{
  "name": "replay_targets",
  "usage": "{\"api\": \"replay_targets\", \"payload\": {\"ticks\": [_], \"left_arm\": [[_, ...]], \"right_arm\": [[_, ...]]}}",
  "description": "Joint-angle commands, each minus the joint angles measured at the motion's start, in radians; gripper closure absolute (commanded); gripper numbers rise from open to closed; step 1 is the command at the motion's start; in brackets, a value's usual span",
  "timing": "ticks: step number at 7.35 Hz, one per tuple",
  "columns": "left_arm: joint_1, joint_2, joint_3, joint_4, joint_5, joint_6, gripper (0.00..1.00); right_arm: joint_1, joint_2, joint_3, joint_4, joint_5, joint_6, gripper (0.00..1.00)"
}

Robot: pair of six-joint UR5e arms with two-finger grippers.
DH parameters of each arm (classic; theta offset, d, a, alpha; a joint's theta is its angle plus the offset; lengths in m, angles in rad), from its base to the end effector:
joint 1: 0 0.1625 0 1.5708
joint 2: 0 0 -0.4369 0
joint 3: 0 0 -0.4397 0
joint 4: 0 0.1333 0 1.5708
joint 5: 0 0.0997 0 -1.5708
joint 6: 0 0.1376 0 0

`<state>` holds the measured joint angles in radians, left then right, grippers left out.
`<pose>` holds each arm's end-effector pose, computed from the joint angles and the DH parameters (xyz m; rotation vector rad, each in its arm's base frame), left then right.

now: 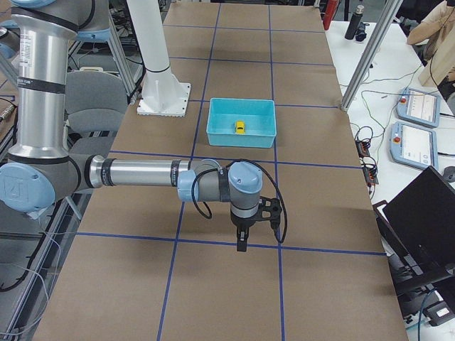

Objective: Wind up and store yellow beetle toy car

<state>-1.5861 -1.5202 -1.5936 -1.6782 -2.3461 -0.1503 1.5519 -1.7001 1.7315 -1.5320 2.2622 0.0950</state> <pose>-0.0450 -0.5240 0.7011 0.0232 0.7787 -0.1263 0.0363 -0.4908 0.6807 0.0279 -0.6939 0.0487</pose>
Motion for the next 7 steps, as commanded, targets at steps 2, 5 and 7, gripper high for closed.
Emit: {"api": "replay_targets", "payload": {"ticks": [2, 5, 7], "left_arm": [[0.000, 0.000, 0.001, 0.000, 0.001, 0.000, 0.00], [0.000, 0.000, 0.003, 0.000, -0.001, -0.002, 0.00], [0.000, 0.000, 0.001, 0.000, -0.001, -0.002, 0.00]], "right_arm": [[-0.053, 0.040, -0.003, -0.010, 0.016, -0.001, 0.01], [-0.058, 0.046, 0.005, -0.017, 0.022, -0.001, 0.01], [-0.067, 0.048, 0.003, -0.016, 0.019, -0.001, 0.01]]}}
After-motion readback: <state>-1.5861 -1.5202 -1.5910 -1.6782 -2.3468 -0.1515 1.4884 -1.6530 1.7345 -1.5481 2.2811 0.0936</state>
